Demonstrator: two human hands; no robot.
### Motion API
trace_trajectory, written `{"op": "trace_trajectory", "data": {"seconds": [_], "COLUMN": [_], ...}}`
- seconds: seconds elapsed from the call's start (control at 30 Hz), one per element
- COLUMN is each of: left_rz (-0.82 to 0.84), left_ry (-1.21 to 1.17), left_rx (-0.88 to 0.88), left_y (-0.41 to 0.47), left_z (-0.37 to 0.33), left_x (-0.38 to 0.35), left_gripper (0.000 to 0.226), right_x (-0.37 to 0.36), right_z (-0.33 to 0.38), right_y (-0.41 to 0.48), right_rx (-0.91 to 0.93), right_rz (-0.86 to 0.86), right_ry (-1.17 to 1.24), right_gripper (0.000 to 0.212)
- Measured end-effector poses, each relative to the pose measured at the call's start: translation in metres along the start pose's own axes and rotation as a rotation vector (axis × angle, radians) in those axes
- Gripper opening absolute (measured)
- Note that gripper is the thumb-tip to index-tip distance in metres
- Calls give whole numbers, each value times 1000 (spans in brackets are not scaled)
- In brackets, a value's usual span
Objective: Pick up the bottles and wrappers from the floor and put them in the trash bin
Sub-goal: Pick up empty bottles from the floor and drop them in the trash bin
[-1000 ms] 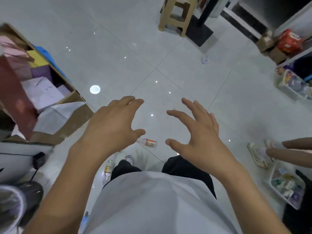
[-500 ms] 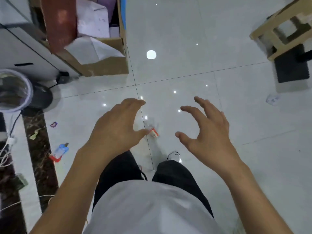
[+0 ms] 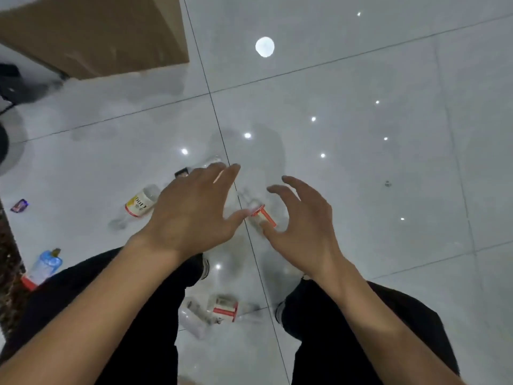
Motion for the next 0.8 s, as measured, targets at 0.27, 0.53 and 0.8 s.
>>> {"op": "trace_trajectory", "data": {"seconds": [0.27,0.53,0.8], "left_rz": [126,99,25], "left_ry": [259,290,274], "left_rx": [-137,-124,-236], "left_y": [35,56,38], "left_z": [24,39,4], "left_x": [-137,-141,-141], "left_gripper": [91,88,86], "right_x": [-120,-185,-271], "right_z": [-78,-124,-198], "right_y": [50,80,115], "right_rx": [37,17,-194], "right_rz": [-65,183,431], "right_ry": [-136,-243,-307], "right_gripper": [56,94,122]}}
Point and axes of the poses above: each hand's wrist, its own y-axis towards the middle knuckle, its own x-axis out of the back of the hand, z = x × y, the point moved 2 cm from there along y, towards the middle knuckle, and after that the axes turned 9 degrees about -z, right-handed, at the moved point
